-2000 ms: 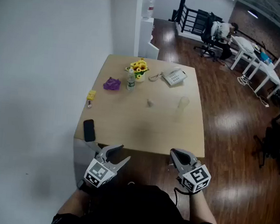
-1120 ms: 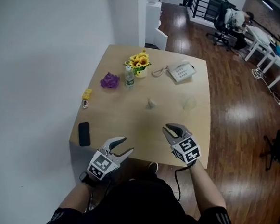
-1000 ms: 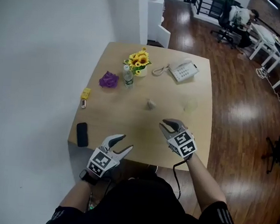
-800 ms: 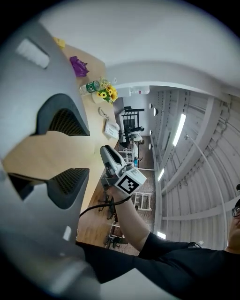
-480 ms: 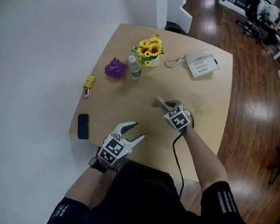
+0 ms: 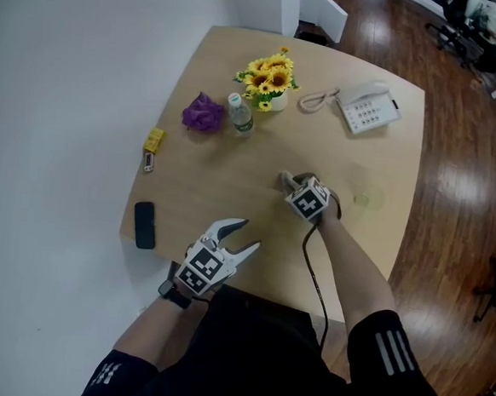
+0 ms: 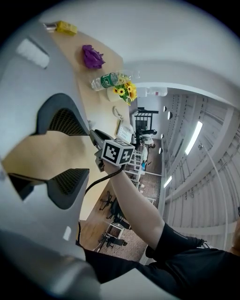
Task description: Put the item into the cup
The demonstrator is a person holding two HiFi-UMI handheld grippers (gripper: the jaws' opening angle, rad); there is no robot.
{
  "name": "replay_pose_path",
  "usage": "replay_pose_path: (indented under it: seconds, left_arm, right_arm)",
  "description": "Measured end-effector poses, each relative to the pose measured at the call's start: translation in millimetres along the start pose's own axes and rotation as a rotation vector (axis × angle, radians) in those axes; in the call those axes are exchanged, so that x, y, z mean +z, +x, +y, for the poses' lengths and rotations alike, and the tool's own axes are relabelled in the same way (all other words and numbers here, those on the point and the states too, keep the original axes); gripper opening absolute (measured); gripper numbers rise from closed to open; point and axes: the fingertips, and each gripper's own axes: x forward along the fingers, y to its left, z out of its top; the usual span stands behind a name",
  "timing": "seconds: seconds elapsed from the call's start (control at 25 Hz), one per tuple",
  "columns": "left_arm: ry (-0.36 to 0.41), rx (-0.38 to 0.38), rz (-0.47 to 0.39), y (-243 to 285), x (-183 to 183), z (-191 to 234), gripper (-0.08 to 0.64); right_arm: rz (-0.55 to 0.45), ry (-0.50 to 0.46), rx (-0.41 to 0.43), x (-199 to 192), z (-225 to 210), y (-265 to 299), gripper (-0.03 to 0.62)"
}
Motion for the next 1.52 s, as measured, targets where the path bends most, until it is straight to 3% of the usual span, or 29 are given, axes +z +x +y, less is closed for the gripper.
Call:
replay_pose_path:
  seconds: [0.24,0.4,0.56,0.92,1.08,1.28,1.52]
  left_arm:
    - [-0.01,-0.004,0.008,1,-2,9,0.215]
    - [-0.013,-0.007,0.007,1,-1,12,0.215]
    - [-0.01,-0.009,0.008,3,1,14,0.215]
    - [0.022,-0.039,-0.02,12,21,9,0.215]
    - [0.055,-0.082,-0.026,23,33,-4,0.215]
    - [0.105,-0.134,-0.036,41,51,-24,0.215]
    - [0.137,-0.173,-0.031,53,58,-45,0.215]
  right_arm:
    - [0.047,0.013,0.004,-8,-3,17,0.104]
    - [0.036,-0.004,-0.013,-6,-5,17,0.022]
    - [0.01,0.005,-0.019,-1,-5,10,0.009]
    - [-0.234,0.111,-0.073,22,-20,-89,0.009]
    - [-0.255,0.15,-0.174,-11,-50,-146,0.009]
    - [-0.18,0.218,-0.301,-80,-91,-195,0.009]
    - [-0.092,0.281,-0.333,-136,-108,-204,0.009]
